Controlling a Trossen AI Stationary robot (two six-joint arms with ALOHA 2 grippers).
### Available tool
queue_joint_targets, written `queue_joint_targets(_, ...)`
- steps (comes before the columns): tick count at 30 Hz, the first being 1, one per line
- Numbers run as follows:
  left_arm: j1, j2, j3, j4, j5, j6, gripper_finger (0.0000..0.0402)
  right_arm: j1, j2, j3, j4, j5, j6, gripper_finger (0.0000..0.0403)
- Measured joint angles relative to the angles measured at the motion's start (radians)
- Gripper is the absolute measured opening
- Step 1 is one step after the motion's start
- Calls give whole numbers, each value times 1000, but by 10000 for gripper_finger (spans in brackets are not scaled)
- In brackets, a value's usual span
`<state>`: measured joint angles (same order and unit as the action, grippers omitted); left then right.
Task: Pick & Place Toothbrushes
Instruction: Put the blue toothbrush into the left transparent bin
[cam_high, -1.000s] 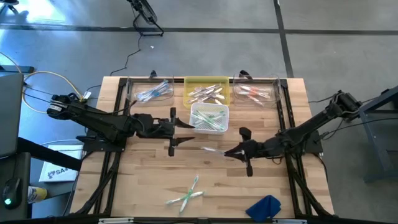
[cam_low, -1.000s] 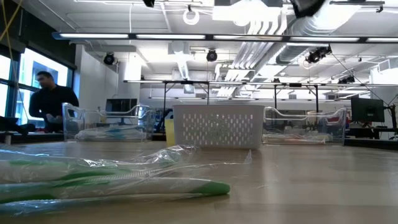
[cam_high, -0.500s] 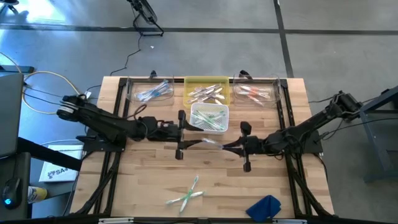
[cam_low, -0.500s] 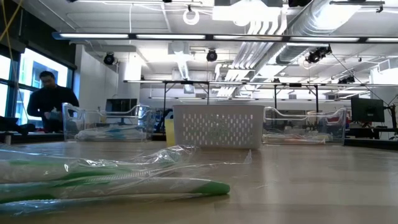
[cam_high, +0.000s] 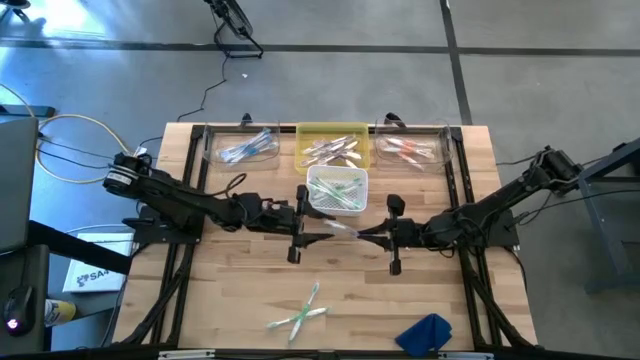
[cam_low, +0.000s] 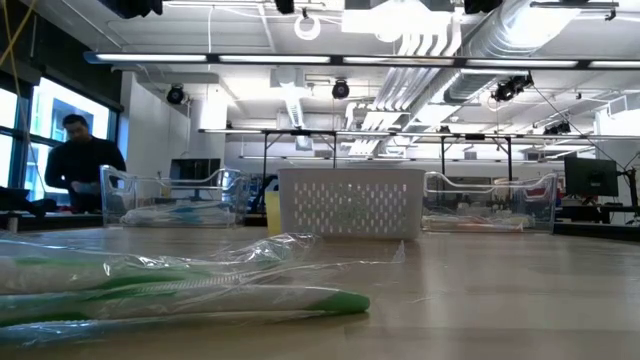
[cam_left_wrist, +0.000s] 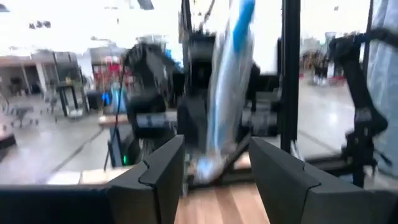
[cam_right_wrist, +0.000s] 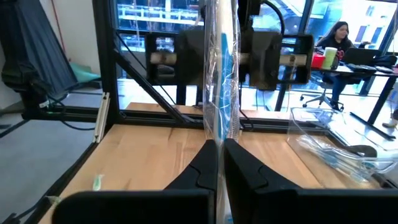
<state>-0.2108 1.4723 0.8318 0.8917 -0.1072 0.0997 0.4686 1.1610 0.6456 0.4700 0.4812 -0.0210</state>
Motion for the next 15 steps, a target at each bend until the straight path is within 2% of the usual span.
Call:
queue_joint_targets(8,1,97,103,4,28,10,175,0,8,0,-2,18,-2,4)
queue_joint_targets(15,1,119,163,-35,54,57,175,0,8,0,3,18,-2,4)
